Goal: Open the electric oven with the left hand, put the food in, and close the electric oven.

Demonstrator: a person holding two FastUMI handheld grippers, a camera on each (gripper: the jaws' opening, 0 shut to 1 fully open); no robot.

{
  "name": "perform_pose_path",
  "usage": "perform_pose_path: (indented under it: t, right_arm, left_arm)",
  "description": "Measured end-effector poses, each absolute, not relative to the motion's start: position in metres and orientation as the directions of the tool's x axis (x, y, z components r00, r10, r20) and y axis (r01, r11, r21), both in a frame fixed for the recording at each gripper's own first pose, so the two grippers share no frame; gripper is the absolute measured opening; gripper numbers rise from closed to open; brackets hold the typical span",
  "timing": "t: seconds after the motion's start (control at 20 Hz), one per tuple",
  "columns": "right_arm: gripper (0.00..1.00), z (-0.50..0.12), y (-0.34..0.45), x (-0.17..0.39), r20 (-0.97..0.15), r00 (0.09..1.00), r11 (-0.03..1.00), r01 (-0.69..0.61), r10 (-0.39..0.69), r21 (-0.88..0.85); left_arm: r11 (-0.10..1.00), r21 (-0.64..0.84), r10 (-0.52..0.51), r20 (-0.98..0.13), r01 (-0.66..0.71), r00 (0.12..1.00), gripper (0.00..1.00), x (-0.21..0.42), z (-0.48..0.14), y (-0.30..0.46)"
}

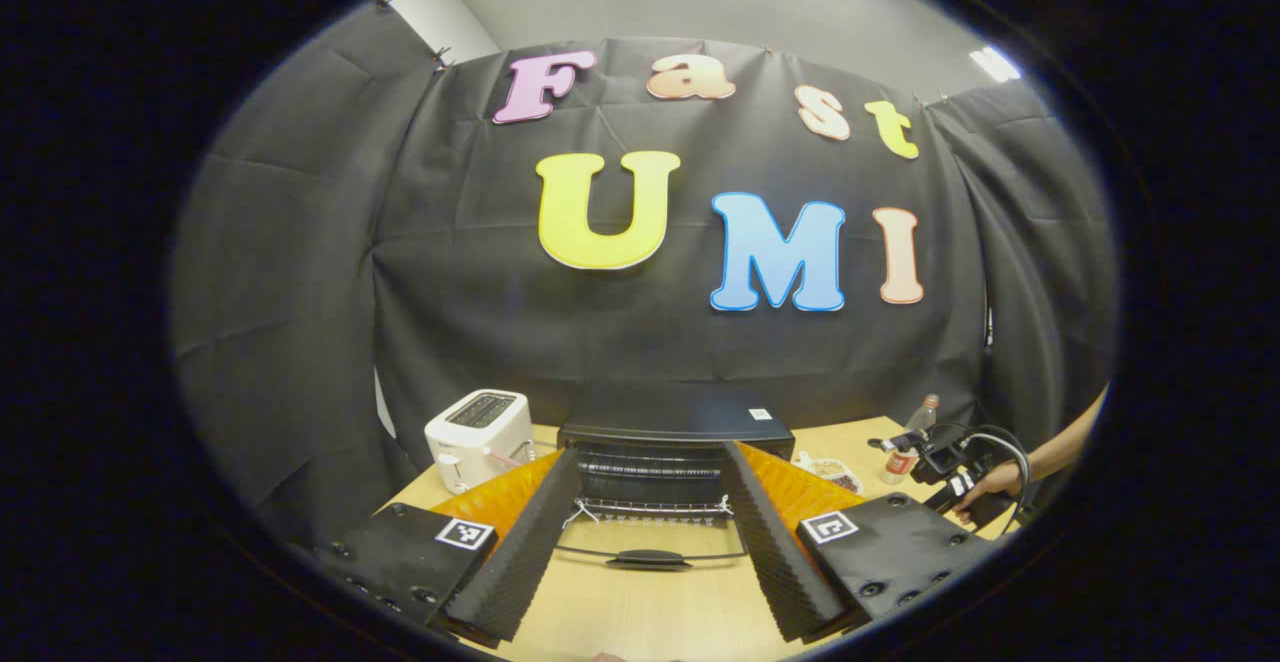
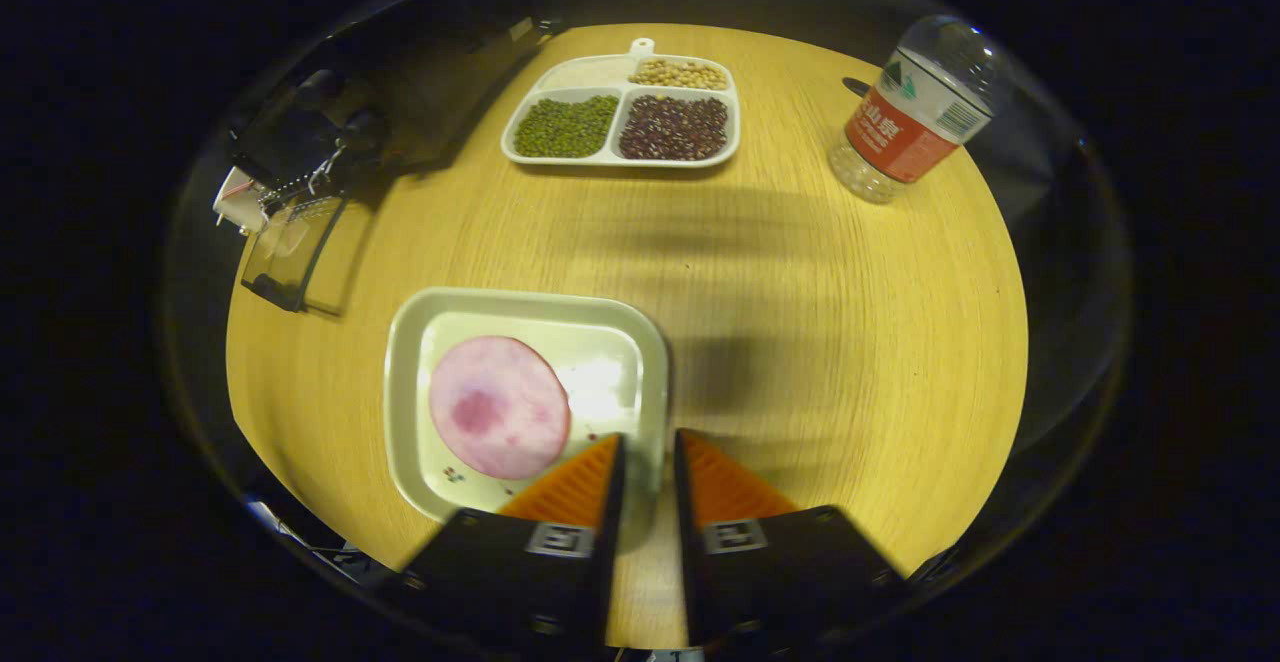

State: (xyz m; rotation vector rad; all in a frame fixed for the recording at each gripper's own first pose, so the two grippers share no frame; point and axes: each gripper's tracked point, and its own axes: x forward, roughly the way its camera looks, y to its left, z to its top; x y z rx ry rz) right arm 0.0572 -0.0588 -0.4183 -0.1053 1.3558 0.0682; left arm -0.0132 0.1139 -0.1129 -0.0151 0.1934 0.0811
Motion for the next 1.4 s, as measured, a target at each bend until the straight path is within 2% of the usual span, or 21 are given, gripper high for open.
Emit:
perform_pose_path:
  t: [0.05,0.15,0.3,0.4,0.45,0.6,0.8,0.9,1.05,1.4]
  right_arm:
    - [0.09,-0.436,-0.060,0.054,-0.975,0.221,0.993,-0.114,-0.001,-0.027]
    - [0.01,-0.416,-0.057,0.050,-0.978,0.205,0.994,-0.108,0.035,0.013]
    - [0.01,-0.418,-0.061,0.050,-0.973,0.209,0.993,-0.079,0.099,0.084]
    - [0.01,-0.418,-0.057,0.045,-0.963,0.196,0.982,0.004,0.185,0.190]
    - [0.00,-0.418,-0.055,0.043,-0.954,0.188,0.967,0.055,0.235,0.249]
    - [0.01,-0.417,-0.044,0.027,-0.896,0.178,0.878,0.195,0.407,0.437]
    - [0.01,-0.415,-0.034,0.020,-0.790,0.278,0.722,0.322,0.546,0.613]
    - [0.00,-0.414,-0.031,0.017,-0.746,0.332,0.660,0.348,0.577,0.666]
    - [0.01,-0.413,-0.027,0.015,-0.716,0.375,0.620,0.359,0.588,0.697]
    - [0.01,-0.362,-0.006,-0.006,-0.688,0.448,0.630,0.298,0.571,0.717]
  left_arm:
    - [0.997,-0.008,0.077,-0.191,-0.080,0.979,0.96,-0.013,-0.112,0.114]
    - [0.997,-0.001,0.071,-0.184,-0.073,0.980,0.96,-0.011,-0.108,0.113]
    - [0.998,0.017,0.065,-0.175,-0.063,0.982,0.92,-0.011,-0.101,0.116]
    - [0.998,0.017,0.068,-0.174,-0.066,0.982,1.00,-0.011,-0.099,0.118]
    - [0.998,0.014,0.068,-0.175,-0.067,0.982,0.98,-0.010,-0.098,0.117]
    - [0.998,0.008,0.065,-0.182,-0.064,0.981,0.93,-0.008,-0.101,0.114]
    - [0.999,0.019,0.053,-0.182,-0.051,0.982,0.92,-0.006,-0.097,0.107]
    - [0.999,0.024,0.050,-0.178,-0.046,0.983,0.94,-0.007,-0.095,0.104]
    - [0.999,0.019,0.041,-0.167,-0.039,0.985,0.97,-0.006,-0.089,0.100]
    - [1.000,0.000,0.016,-0.133,-0.016,0.991,1.00,-0.008,-0.076,0.096]
